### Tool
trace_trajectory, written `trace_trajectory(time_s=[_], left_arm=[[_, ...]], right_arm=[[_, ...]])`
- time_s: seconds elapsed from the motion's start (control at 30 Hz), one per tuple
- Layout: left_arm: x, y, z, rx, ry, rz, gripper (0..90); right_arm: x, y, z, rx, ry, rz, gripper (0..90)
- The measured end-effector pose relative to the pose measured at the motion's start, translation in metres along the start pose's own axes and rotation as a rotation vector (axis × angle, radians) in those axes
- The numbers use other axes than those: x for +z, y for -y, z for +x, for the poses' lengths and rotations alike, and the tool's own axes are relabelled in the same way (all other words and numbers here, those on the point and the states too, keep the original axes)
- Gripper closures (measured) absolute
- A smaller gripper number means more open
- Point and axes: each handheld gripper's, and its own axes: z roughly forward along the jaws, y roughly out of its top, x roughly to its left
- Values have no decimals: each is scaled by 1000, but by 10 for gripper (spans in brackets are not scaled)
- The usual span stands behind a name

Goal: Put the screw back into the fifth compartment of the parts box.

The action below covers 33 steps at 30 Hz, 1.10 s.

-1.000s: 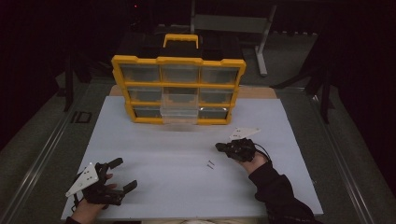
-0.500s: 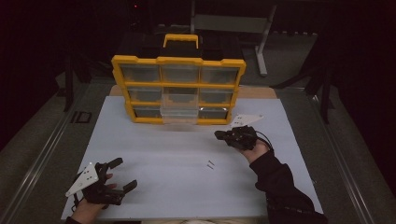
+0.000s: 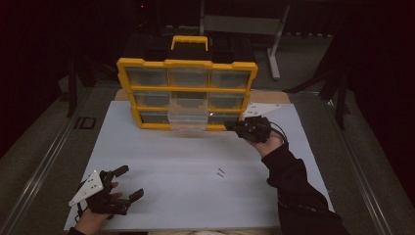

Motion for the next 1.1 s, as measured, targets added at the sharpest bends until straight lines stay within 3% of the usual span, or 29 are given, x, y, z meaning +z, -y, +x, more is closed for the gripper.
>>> trace_trajectory(time_s=[0.33,0.63,1.1], left_arm=[[0,0,0,1,3,1,5],[-1,0,0,0,5,0,4],[-1,-1,0,1,9,0,5]], right_arm=[[0,-38,-4,-35,5,-46,876],[13,-66,-3,-66,-16,-61,876],[43,-74,-7,-51,-87,-56,876]])
